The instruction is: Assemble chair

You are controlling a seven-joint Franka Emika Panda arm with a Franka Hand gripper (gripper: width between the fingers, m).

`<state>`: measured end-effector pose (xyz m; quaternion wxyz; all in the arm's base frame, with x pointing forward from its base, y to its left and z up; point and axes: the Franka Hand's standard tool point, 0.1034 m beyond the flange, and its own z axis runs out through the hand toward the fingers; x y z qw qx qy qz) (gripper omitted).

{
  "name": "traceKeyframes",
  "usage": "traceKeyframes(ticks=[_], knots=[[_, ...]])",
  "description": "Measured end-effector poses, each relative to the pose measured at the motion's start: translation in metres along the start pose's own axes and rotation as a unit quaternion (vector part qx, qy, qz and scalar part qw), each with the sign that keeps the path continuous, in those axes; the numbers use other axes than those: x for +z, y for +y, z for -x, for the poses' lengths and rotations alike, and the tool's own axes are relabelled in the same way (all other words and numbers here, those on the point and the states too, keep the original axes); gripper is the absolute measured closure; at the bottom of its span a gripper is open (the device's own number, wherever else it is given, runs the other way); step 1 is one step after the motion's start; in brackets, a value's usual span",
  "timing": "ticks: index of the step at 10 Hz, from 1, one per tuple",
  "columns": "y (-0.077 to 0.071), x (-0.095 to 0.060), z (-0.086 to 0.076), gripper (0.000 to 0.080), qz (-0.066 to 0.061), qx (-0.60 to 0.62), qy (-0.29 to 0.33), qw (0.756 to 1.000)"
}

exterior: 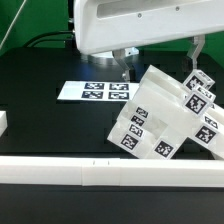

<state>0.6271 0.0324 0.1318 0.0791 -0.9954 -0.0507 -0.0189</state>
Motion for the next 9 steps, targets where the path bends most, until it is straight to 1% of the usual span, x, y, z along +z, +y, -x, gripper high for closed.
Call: traceKeyframes(ticks=[3, 4, 5, 6, 7, 9], knots=[[0.0, 0.001, 0.0, 0.0151, 0.0, 0.0, 0.0, 1.0], [0.004, 0.001, 0.001, 0.0151, 0.0, -0.015, -0.004, 1.0], [0.019, 0.003, 0.0, 0.0151, 0.001, -0.026, -0.007, 1.0], [0.03, 0.005, -0.001, 0.0151, 0.002, -0.027, -0.007, 1.0], [0.037, 0.009, 0.001, 0.0151, 0.004, -0.023, -0.007, 1.0], [0.044, 0.011, 0.002, 0.0151, 0.004, -0.016, -0.009, 1.0]])
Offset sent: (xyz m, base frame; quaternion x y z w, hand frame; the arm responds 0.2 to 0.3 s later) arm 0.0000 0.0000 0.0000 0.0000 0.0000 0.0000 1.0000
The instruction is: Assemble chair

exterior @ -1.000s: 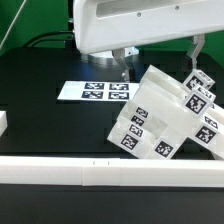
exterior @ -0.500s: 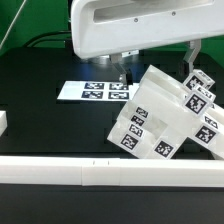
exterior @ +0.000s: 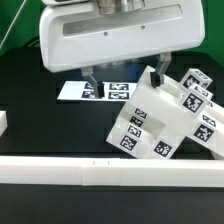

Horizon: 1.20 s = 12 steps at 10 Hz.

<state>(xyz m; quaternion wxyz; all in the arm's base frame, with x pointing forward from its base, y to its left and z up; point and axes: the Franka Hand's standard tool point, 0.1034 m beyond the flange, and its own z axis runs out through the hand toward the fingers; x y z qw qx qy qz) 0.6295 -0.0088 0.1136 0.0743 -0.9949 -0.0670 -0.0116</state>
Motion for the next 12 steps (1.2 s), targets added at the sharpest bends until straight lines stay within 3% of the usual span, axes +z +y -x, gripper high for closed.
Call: traceKeyframes(ticks=[2, 6, 8, 10, 12], knots=[[0.008, 0.001, 0.003, 0.0151, 0.0, 0.001, -0.001, 1.0], [0.039, 0.009, 0.014, 0.0151, 0.009, -0.007, 0.007, 1.0], [0.045, 0.008, 0.014, 0.0151, 0.01, -0.009, 0.01, 1.0], [0.049, -0.004, 0.013, 0.0151, 0.011, -0.019, 0.017, 1.0], [0.039, -0.024, 0.019, 0.0151, 0.006, -0.038, 0.019, 0.999]])
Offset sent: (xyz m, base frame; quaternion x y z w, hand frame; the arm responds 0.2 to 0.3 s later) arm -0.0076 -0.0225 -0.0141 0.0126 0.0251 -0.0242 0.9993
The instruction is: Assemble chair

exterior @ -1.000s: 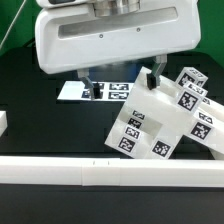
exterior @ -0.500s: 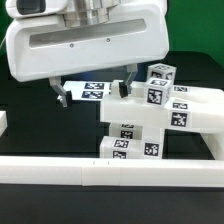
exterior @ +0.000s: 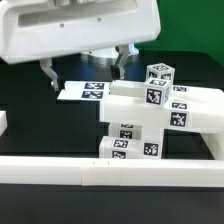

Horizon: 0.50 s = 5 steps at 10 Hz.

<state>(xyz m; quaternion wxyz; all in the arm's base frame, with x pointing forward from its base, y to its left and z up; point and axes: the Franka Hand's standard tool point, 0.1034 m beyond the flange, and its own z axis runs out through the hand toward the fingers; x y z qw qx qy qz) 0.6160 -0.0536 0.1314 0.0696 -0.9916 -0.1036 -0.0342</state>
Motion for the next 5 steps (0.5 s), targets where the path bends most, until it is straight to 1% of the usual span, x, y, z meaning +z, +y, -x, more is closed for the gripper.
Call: traceKeyframes(ticks=[2, 3, 4, 5], knots=[[-0.024, -0.024, 0.009, 0.0151, -0.006, -0.004, 0.006, 1.0], [-0.022, -0.022, 0.012, 0.0151, -0.007, -0.001, 0.004, 1.0], [-0.02, -0.018, 0.012, 0.0151, -0.007, -0.001, 0.002, 1.0], [-0.021, -0.018, 0.012, 0.0151, -0.007, -0.001, 0.001, 1.0]])
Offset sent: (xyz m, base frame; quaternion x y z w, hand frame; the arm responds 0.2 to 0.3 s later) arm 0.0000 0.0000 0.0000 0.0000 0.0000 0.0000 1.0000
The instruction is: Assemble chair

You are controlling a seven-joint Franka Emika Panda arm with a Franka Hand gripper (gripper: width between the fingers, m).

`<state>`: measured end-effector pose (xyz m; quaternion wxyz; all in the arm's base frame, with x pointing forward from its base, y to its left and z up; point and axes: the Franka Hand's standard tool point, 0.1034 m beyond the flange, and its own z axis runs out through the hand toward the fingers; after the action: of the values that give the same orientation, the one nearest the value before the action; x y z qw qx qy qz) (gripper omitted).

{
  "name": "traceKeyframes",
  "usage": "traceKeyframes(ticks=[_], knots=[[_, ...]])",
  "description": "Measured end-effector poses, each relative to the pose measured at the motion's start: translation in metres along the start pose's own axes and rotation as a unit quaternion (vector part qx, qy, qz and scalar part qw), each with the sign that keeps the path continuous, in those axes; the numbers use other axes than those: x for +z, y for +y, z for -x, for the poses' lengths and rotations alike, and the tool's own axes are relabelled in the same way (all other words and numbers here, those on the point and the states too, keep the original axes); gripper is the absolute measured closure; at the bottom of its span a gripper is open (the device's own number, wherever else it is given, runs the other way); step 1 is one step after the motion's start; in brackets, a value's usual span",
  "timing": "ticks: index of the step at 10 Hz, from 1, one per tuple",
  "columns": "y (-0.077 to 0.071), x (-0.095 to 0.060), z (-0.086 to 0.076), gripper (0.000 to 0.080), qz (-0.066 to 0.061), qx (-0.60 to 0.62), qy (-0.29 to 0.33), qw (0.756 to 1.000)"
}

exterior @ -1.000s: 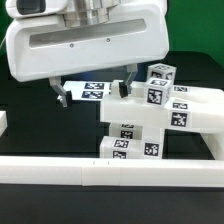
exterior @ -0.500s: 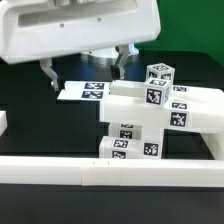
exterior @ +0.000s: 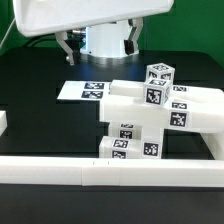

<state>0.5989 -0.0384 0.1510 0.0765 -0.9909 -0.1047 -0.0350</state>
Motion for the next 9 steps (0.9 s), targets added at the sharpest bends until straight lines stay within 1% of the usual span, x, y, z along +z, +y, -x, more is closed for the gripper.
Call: traceKeyframes(ticks=[1, 2, 3, 4, 5, 6, 7, 8, 9], knots=[[-0.002, 0.0, 0.0, 0.0151, 0.0, 0.0, -0.001, 1.0], [-0.013, -0.001, -0.003, 0.0151, 0.021, -0.007, 0.001, 1.0], [-0.033, 0.002, 0.001, 0.0151, 0.037, -0.037, 0.002, 0.999], [-0.047, 0.007, 0.009, 0.0151, 0.044, -0.057, -0.007, 0.997], [-0.057, 0.01, 0.014, 0.0151, 0.042, -0.06, -0.013, 0.997], [-0.065, 0.013, 0.015, 0.0151, 0.039, -0.064, -0.016, 0.997], [-0.061, 0.014, 0.015, 0.0151, 0.025, -0.044, -0.01, 0.999], [-0.059, 0.014, 0.015, 0.0151, 0.027, -0.043, -0.01, 0.999], [-0.061, 0.015, 0.015, 0.0151, 0.027, -0.045, -0.011, 0.999]])
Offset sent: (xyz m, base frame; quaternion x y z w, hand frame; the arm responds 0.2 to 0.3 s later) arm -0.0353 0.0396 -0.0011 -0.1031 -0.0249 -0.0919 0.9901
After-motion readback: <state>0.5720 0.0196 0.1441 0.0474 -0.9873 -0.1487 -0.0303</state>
